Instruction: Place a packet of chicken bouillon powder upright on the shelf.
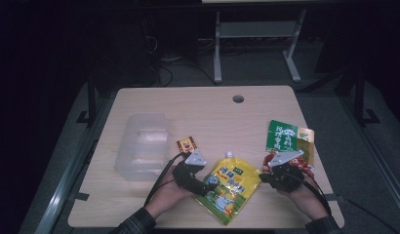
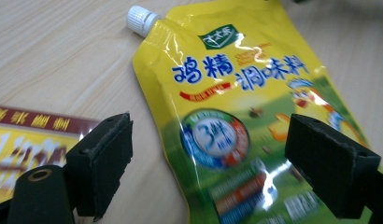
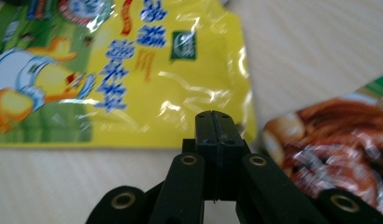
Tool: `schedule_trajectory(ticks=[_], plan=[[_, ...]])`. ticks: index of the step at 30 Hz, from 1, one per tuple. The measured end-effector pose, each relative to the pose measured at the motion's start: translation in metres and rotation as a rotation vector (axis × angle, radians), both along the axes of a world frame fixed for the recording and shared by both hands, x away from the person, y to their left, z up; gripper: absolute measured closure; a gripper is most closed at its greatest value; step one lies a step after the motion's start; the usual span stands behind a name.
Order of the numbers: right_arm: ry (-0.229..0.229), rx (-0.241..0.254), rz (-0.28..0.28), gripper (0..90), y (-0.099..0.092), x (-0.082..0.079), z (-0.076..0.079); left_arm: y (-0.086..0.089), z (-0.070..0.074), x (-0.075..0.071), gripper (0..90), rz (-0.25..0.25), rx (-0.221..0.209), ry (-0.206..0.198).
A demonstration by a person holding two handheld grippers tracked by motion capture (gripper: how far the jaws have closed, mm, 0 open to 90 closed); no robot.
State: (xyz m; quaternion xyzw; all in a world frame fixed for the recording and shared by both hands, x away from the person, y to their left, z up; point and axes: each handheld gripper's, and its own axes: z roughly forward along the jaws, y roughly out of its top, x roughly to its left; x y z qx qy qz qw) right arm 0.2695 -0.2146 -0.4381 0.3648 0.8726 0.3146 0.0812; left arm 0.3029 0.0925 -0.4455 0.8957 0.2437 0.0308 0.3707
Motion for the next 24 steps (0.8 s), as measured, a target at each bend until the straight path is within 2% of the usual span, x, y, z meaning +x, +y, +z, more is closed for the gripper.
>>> schedule_trajectory(ticks=[2, 5, 6, 7, 9, 12, 18, 19, 20, 21, 24], plan=[[0.014, 0.006, -0.002, 90.0, -0.001, -0.013, -0.005, -0.008, -0.004, 0.005, 14.8, -0.007, 0.022, 0.016], [0.019, 0.005, -0.001, 90.0, -0.001, -0.02, -0.008, -0.017, -0.011, 0.012, 14.8, -0.011, 0.043, 0.031], [0.02, 0.005, -0.001, 90.0, -0.001, -0.023, -0.009, -0.02, -0.013, 0.013, 14.8, 0.003, 0.035, 0.043], [0.02, 0.005, -0.001, 90.0, -0.001, -0.023, -0.009, -0.021, -0.014, 0.015, 14.8, -0.005, 0.045, 0.047], [0.017, 0.01, 0.003, 90.0, 0.0, -0.024, -0.01, -0.023, -0.017, 0.018, 15.1, 0.006, 0.024, 0.07], [0.022, 0.014, 0.008, 90.0, 0.002, -0.023, -0.011, -0.023, -0.018, 0.02, 17.9, 0.007, 0.017, 0.072], [0.024, 0.02, 0.023, 90.0, 0.004, -0.023, -0.013, -0.022, -0.017, 0.02, 30.1, 0.001, 0.012, 0.072], [0.025, 0.02, 0.027, 90.0, 0.006, -0.023, -0.014, -0.022, -0.017, 0.02, 32.8, 0.002, 0.013, 0.073], [0.03, 0.017, 0.037, 90.0, 0.01, -0.022, -0.016, -0.021, -0.016, 0.02, 39.9, 0.004, 0.013, 0.076], [0.03, 0.017, 0.037, 90.0, 0.01, -0.022, -0.016, -0.021, -0.017, 0.02, 39.9, 0.017, 0.001, 0.08], [0.028, 0.014, 0.049, 90.0, 0.016, -0.021, -0.018, -0.019, -0.016, 0.023, 50.2, 0.027, -0.005, 0.096]])
